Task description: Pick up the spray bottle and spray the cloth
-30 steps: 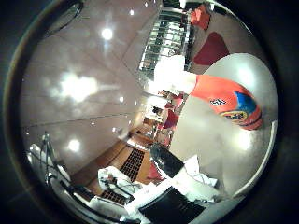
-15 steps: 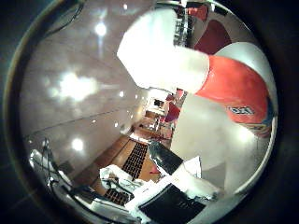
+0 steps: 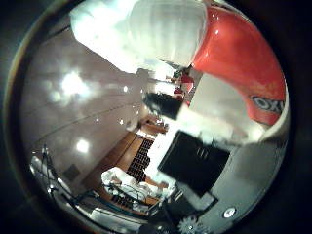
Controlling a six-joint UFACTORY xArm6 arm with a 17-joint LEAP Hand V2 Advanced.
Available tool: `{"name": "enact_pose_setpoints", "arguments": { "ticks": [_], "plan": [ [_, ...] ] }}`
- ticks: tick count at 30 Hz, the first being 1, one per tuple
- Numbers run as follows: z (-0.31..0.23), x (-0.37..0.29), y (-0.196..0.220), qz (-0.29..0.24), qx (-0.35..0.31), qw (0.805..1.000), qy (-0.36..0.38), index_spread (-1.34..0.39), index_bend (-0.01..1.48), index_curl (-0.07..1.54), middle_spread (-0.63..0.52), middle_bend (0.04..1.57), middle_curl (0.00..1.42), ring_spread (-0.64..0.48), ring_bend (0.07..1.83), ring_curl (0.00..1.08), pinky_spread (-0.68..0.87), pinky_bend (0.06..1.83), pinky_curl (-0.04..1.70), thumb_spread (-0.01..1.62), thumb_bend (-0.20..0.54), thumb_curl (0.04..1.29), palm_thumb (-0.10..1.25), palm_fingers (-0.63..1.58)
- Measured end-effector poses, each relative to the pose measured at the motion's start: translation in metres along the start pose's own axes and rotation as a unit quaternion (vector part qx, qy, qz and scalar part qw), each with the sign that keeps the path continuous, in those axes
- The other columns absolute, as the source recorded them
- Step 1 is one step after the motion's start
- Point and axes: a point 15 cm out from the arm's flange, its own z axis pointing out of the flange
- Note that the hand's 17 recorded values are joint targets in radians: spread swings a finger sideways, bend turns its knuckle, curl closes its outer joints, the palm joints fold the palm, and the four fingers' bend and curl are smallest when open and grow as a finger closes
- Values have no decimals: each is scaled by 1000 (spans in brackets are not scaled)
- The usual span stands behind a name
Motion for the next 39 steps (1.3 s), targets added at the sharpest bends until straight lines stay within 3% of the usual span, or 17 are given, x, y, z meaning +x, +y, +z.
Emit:
{"name": "enact_pose_setpoints", "arguments": {
  "ticks": [5,10,14,22,33,39],
  "plan": [
    [25,-14,-1,0,-4,1000,-22,-343,848,666,-190,1124,750,-240,1207,609,-304,1098,654,983,11,352,796,1217],
    [41,-35,-10,12,32,998,-58,-257,1093,783,-141,1289,785,-227,1326,686,-251,1192,827,976,40,437,1039,1152],
    [43,-59,-17,-3,38,997,-63,-215,1155,796,-120,1344,774,-222,1357,722,-219,1212,957,975,16,500,1117,1115],
    [29,-116,-18,-47,11,998,-34,-192,1198,783,-89,1387,742,-228,1368,772,-188,1153,1178,961,-12,600,1142,1093],
    [-8,-173,58,-68,-139,987,50,-187,1204,767,-83,1401,711,-232,1356,807,-166,1064,1388,941,-12,682,1137,1103],
    [-33,-175,90,-78,-213,961,156,-187,1200,762,-82,1404,701,-232,1348,818,-162,1028,1454,931,-14,710,1143,1112]
  ]
}}
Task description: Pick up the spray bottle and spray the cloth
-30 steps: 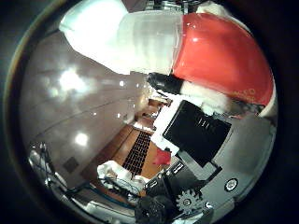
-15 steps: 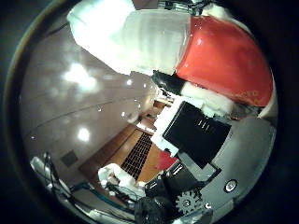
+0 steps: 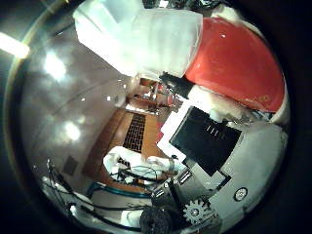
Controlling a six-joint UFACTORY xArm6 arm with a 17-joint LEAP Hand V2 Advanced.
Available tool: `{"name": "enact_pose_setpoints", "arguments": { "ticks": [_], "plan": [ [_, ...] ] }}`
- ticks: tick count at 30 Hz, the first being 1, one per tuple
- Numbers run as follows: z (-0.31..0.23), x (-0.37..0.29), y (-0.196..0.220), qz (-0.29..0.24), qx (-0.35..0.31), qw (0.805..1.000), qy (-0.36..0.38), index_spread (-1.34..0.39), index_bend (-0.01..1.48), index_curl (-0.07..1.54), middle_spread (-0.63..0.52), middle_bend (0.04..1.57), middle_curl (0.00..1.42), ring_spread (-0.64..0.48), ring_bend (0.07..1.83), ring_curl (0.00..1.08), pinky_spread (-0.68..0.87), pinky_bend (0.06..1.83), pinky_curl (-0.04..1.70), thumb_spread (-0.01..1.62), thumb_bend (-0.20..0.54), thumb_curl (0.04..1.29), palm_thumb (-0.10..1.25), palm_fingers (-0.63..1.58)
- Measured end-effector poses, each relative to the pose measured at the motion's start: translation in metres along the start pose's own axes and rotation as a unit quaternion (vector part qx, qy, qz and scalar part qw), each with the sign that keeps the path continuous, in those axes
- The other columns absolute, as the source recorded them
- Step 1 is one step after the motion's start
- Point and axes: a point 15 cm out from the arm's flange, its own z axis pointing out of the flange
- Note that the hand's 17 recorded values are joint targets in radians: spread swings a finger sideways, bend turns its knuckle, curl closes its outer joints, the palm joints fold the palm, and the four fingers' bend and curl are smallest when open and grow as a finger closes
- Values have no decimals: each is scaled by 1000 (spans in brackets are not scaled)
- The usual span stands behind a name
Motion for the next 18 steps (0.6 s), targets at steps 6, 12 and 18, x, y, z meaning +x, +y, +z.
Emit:
{"name": "enact_pose_setpoints", "arguments": {
  "ticks": [6,12,18],
  "plan": [
    [-19,-9,20,-29,-95,986,132,-187,1200,760,-82,1402,695,-232,1343,823,-160,1011,1488,911,-17,729,1125,1114],
    [-49,-28,35,-60,-176,950,250,-187,1195,757,-82,1399,691,-231,1339,827,-158,1002,1506,901,-15,750,1110,1123],
    [-67,-42,40,-89,-248,899,349,-188,1196,761,-82,1398,689,-231,1335,829,-156,1005,1508,886,-15,765,1099,1124]
  ]
}}
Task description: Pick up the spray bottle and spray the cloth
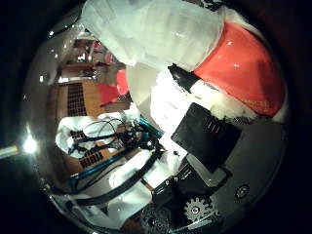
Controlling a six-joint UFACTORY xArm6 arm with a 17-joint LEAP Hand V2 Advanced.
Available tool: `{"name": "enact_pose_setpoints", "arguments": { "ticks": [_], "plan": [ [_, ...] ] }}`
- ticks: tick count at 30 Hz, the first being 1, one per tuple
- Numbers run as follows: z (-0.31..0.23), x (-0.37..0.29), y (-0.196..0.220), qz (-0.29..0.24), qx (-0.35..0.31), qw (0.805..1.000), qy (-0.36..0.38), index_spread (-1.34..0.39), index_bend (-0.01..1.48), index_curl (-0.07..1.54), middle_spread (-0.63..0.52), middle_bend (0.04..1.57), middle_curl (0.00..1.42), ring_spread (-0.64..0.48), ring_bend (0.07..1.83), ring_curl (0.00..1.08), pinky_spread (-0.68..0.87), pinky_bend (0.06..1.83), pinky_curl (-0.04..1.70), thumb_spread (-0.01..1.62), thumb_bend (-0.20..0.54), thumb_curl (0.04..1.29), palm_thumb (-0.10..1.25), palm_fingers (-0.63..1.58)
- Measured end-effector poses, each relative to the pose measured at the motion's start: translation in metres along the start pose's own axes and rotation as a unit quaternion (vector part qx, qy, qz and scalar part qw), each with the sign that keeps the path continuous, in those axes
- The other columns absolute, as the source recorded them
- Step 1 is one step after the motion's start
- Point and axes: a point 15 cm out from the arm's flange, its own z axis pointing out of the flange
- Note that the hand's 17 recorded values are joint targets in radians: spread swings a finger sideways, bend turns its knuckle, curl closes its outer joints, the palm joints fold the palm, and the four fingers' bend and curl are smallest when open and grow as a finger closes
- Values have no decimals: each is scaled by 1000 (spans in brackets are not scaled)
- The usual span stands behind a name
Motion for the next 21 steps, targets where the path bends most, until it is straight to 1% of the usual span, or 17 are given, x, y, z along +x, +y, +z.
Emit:
{"name": "enact_pose_setpoints", "arguments": {
  "ticks": [4,7,11,14,21],
  "plan": [
    [-7,-2,5,-14,-46,997,57,-188,1195,763,-82,1399,688,-232,1334,831,-154,1005,1509,882,-15,772,1097,1124],
    [-9,-1,4,-12,-70,993,94,-188,1193,764,-81,1401,687,-232,1332,832,-153,1004,1509,882,-16,778,1093,1126],
    [-9,-2,-9,-19,-95,986,136,-189,1192,765,-81,1402,685,-232,1331,834,-152,1003,1509,887,-15,778,1085,1126],
    [-5,-9,-22,-25,-99,984,144,-189,1191,766,-81,1402,684,-232,1330,834,-151,1003,1510,891,-15,779,1083,1126],
    [24,-22,-30,-25,-134,980,146,-189,1190,767,-81,1403,682,-233,1329,836,-149,1002,1510,898,-14,782,1082,1127]
  ]
}}
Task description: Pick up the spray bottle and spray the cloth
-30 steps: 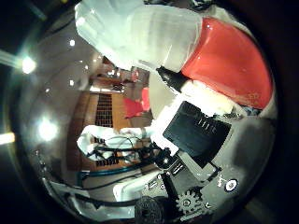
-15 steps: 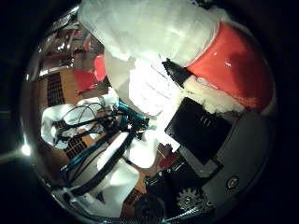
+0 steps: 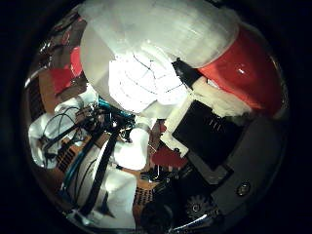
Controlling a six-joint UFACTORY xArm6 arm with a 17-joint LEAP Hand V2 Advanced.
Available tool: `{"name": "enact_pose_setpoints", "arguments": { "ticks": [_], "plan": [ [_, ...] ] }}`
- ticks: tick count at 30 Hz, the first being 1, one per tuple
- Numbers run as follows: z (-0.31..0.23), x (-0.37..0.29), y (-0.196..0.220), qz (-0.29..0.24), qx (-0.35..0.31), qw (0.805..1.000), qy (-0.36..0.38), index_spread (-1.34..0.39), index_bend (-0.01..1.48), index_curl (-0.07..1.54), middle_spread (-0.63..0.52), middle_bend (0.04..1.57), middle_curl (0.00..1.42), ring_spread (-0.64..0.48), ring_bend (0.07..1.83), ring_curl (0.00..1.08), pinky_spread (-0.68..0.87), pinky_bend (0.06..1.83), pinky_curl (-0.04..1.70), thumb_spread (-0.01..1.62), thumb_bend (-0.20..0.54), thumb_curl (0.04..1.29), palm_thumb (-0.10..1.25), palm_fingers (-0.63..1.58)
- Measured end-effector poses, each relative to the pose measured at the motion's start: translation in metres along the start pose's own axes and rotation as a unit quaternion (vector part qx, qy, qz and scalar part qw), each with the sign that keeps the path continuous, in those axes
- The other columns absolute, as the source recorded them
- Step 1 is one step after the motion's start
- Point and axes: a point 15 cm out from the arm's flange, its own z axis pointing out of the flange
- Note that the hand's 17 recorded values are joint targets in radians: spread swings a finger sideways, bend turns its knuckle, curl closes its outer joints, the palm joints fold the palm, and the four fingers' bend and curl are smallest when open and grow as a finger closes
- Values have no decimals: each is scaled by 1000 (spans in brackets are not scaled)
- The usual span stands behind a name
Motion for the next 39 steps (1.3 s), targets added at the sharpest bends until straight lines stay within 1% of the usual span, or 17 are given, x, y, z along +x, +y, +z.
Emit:
{"name": "enact_pose_setpoints", "arguments": {
  "ticks": [4,9,18,26,29,33,36,39],
  "plan": [
    [-2,-12,-11,-10,-5,1000,9,-189,1190,768,-81,1404,682,-233,1328,837,-148,1002,1510,902,-14,783,1079,1127],
    [14,-21,-13,-18,-26,999,8,-189,1192,769,-81,1407,681,-236,1322,842,-148,1004,1510,906,-14,785,1078,1123],
    [10,-26,-11,-20,-12,1000,-4,-188,1194,767,-81,1408,680,-240,1315,852,-146,1005,1510,907,-14,787,1077,1123],
    [-20,-38,1,-20,64,997,-35,-189,1193,768,-81,1408,679,-242,1311,859,-145,1005,1510,907,-14,788,1077,1123],
    [-48,-43,-1,-21,111,992,-58,-188,1196,767,-81,1407,678,-242,1309,860,-145,1004,1510,907,-14,788,1077,1125],
    [-85,-60,-6,-32,174,978,-107,-189,1192,767,-81,1407,678,-242,1310,861,-144,1004,1510,907,-14,789,1077,1125],
    [-111,-77,-9,-45,218,963,-153,-189,1190,767,-81,1406,678,-239,1314,858,-144,1003,1510,907,-14,789,1077,1128],
    [-128,-90,-12,-52,247,948,-194,-189,1189,767,-81,1405,678,-238,1315,856,-144,1002,1510,907,-12,791,1081,1128]
  ]
}}
